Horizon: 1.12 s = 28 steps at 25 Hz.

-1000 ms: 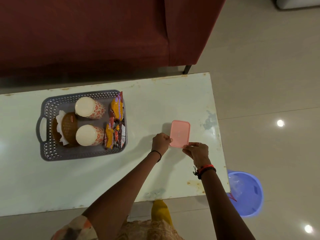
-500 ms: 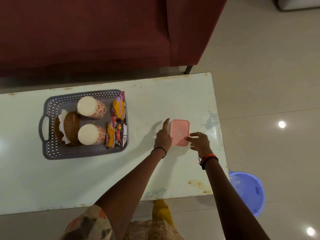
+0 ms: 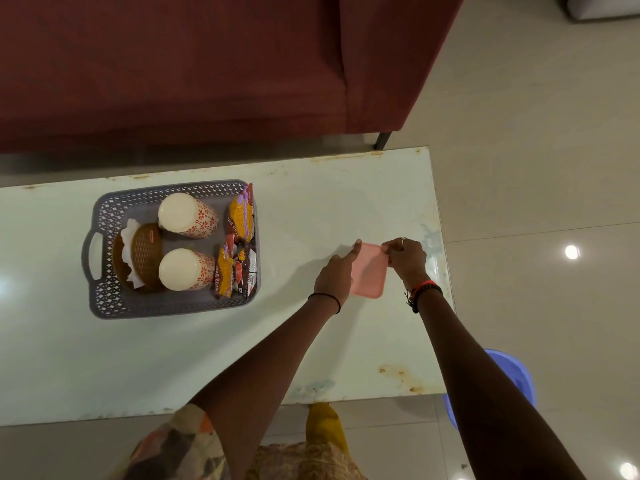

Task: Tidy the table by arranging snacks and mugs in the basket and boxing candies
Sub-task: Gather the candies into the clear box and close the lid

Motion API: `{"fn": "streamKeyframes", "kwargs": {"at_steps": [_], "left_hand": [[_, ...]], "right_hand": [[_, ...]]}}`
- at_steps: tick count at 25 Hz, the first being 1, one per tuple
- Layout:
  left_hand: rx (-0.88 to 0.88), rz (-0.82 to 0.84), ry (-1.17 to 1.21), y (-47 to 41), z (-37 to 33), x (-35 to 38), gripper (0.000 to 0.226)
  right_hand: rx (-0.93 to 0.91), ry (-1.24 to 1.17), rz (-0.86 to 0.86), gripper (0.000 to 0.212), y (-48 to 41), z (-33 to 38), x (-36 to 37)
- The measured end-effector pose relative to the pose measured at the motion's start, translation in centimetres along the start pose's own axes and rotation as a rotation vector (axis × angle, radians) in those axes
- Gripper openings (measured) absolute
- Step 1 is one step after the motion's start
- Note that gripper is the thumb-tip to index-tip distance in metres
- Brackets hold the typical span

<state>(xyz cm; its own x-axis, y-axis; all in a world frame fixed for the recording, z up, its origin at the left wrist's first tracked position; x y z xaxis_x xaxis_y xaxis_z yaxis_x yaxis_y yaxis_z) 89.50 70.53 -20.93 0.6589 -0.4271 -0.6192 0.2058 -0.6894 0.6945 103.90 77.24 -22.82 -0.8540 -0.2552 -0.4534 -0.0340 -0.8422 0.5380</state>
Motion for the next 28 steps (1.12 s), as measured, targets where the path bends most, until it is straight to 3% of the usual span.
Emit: {"fn": "streamKeyframes", "kwargs": {"at_steps": [6, 10, 12, 15, 17, 19, 28], "left_hand": [[-0.009, -0.013, 0.015, 0.1, -0.1, 0.2, 0.078], [-0.039, 0.003, 0.147, 0.0, 0.7, 0.1, 0.086], [-0.137, 0.011, 0.286, 0.0, 2.0, 0.2, 0.082], [-0.355, 0.091, 0.556, 0.9, 4.2, 2.2, 0.053], [-0.487, 0.225, 0.87, 2.1, 5.0, 4.2, 0.025], [-0.569, 0.282, 1.175, 2.9, 5.2, 5.3, 0.012], [-0.659, 0.103, 1.664, 3.1, 8.2, 2.9, 0.026]], "right_hand": [[0.0, 0.009, -0.035, 0.015, 0.1, 0.1, -0.3], [0.045, -0.043, -0.079, 0.017, 0.9, -0.9, -0.2], [0.094, -0.099, -0.081, 0.024, 1.8, -1.9, 0.1], [0.17, -0.186, -0.032, 0.026, 3.5, -3.7, 0.3], [0.194, -0.221, 0.013, 0.028, 4.4, -4.7, 0.5], [0.189, -0.246, 0.034, 0.032, 4.9, -4.9, 0.7], [0.042, -0.2, 0.073, 0.032, 3.8, 0.8, 4.9]]}}
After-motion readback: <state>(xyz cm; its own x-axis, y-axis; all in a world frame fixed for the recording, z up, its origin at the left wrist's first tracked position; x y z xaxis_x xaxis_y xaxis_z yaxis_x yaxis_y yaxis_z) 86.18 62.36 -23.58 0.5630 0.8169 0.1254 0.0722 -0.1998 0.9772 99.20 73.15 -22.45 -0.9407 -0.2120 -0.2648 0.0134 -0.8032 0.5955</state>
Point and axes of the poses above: each hand's wrist, its own y-axis away from the middle knuckle, its own x-axis out of the palm, z = x × y, the point moved 8 cm from there along -y, towards the middle knuckle, and after that the axes turned 12 degrees about -x, right-handed, at the moved point
